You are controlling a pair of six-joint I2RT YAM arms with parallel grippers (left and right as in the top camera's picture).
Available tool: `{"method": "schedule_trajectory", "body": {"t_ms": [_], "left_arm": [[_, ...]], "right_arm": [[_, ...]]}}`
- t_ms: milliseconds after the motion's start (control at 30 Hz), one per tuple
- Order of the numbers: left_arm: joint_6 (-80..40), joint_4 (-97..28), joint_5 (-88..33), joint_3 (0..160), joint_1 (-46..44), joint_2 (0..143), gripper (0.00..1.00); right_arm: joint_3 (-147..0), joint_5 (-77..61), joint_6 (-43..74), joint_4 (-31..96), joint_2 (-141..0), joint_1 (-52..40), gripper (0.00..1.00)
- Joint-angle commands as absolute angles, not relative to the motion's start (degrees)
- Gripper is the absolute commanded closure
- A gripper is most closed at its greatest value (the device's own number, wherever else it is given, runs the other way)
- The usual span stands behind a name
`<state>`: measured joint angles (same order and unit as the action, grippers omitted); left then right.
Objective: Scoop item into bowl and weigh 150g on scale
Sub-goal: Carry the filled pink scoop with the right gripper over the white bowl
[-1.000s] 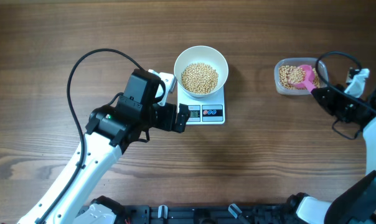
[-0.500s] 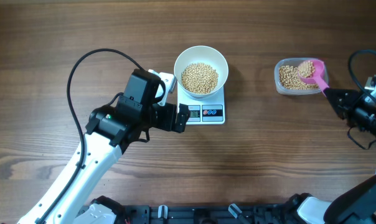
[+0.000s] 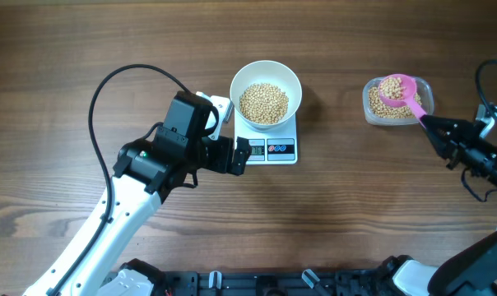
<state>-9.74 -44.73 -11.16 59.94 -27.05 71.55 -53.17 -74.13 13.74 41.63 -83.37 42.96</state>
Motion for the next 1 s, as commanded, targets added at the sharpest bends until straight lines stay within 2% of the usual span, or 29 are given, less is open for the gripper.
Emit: {"method": "schedule_trajectory", "body": {"t_ms": [0,233,367,467,633,767,967], "left_arm": [[-8.84,-44.60,-11.46,60.01,-27.22,71.02,0.00],[-8.84,-44.60,-11.46,60.01,-27.22,71.02,0.00],[-8.84,-44.60,-11.46,60.01,-27.22,71.02,0.00],[-8.84,-44.60,-11.46,60.01,-27.22,71.02,0.00],[-8.84,-44.60,-11.46,60.01,-27.22,71.02,0.00],[-8.84,-44.60,-11.46,60.01,-27.22,71.02,0.00],[-8.84,-44.60,-11.46,60.01,-27.22,71.02,0.00]], "right_arm": [[-53.65,-79.15,13.65,44.34,-84.07,42.52,0.96],[-53.65,-81.14,14.06,46.35,-84.07,35.29,0.96],[-53.65,-81.12,16.97,44.66,-84.07,27.66,0.96],[-53.65,-81.08,23.11,37.87,-84.07,22.17,0.96],[-53.65,-77.52,40.99,18.22,-84.07,14.20,0.96],[-53.65,-74.19,50.72,5.39,-84.07,9.69,0.96],[-53.65,-69.28,56.55,0.89,-84.07,6.13,0.96]]}}
